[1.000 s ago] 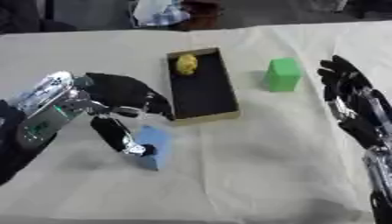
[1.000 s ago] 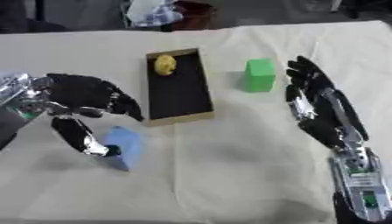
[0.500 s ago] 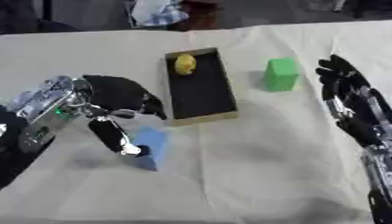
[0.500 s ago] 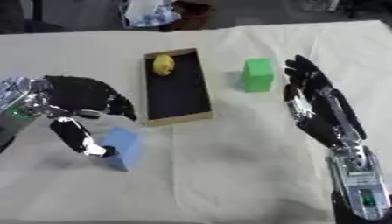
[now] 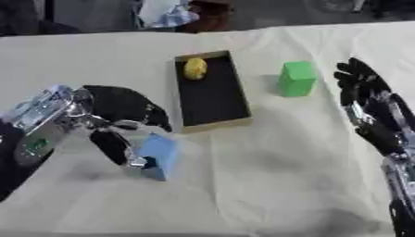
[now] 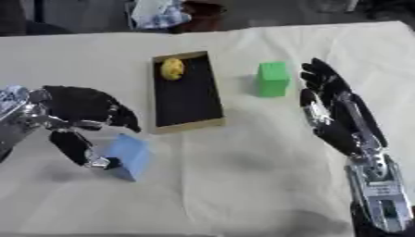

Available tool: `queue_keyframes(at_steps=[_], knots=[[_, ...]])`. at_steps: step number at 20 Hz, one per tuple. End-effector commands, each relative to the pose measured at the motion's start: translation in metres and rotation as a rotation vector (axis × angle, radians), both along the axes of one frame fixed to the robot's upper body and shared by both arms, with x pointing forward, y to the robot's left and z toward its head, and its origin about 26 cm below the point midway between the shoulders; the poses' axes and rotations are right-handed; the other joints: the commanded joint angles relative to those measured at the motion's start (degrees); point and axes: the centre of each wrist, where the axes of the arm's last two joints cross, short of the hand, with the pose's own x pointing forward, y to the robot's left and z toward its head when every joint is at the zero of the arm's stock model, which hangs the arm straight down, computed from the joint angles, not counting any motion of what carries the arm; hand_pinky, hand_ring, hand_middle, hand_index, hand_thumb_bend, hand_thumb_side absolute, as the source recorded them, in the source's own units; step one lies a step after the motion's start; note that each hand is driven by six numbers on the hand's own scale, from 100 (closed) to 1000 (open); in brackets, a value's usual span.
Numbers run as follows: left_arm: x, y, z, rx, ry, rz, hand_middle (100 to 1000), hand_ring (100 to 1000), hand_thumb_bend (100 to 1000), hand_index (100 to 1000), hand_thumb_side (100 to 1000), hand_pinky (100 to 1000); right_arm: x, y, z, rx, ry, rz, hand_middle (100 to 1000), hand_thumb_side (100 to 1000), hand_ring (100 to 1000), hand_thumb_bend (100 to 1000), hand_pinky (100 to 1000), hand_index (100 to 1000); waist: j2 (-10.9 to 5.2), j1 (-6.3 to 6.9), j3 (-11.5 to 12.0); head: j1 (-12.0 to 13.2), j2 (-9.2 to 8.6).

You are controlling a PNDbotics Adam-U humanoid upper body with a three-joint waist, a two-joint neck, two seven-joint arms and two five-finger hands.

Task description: Pick up objects on the table and place them in the box.

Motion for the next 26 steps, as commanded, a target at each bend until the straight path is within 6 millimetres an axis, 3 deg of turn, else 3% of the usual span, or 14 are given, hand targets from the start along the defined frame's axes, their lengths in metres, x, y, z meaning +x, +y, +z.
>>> queue_keyframes(at_steps=[1,7,11,17,18,22,26], knots=[[-0.002,0.008,0.013,0.155,0.006,-0.074,839,812,442,930,890,799,0.001,-0.005,0.008,-0.024,-0.024,-0.006,915,518,939,100,967,995,-1.36,-0.20,0.0,-0.2,0.28],[-0.002,0.009,0.007,0.172,-0.020,-0.079,840,811,452,932,858,797,0.001,-0.005,0.008,-0.023,-0.024,-0.008,915,518,939,100,967,995,-1.35,-0.30,0.0,-0.4,0.28],[0.000,0.010,0.000,0.168,-0.025,-0.079,829,800,431,926,783,791,0.001,-0.005,0.007,-0.022,-0.023,-0.008,916,518,940,100,967,995,-1.32,-0.37,0.1,-0.5,0.28],[0.002,0.013,-0.008,0.079,-0.031,-0.060,732,750,323,857,489,771,0.001,-0.005,0.007,-0.021,-0.023,-0.008,916,518,940,100,968,995,-1.25,-0.52,0.1,-0.7,0.28],[0.002,0.013,-0.007,0.054,-0.035,-0.056,681,723,290,815,350,759,0.001,-0.005,0.007,-0.020,-0.023,-0.008,916,518,940,100,968,995,-1.25,-0.54,0.1,-0.7,0.28],[0.000,0.012,0.001,-0.080,-0.064,-0.037,616,682,196,759,309,746,0.001,-0.005,0.007,-0.018,-0.022,-0.009,916,518,940,100,968,995,-1.26,-0.60,0.1,-0.9,0.28],[0.002,0.010,0.011,-0.188,-0.102,-0.019,606,673,137,752,285,746,0.001,-0.005,0.007,-0.017,-0.021,-0.010,917,518,941,100,968,995,-1.31,-0.64,0.1,-1.1,0.28]])
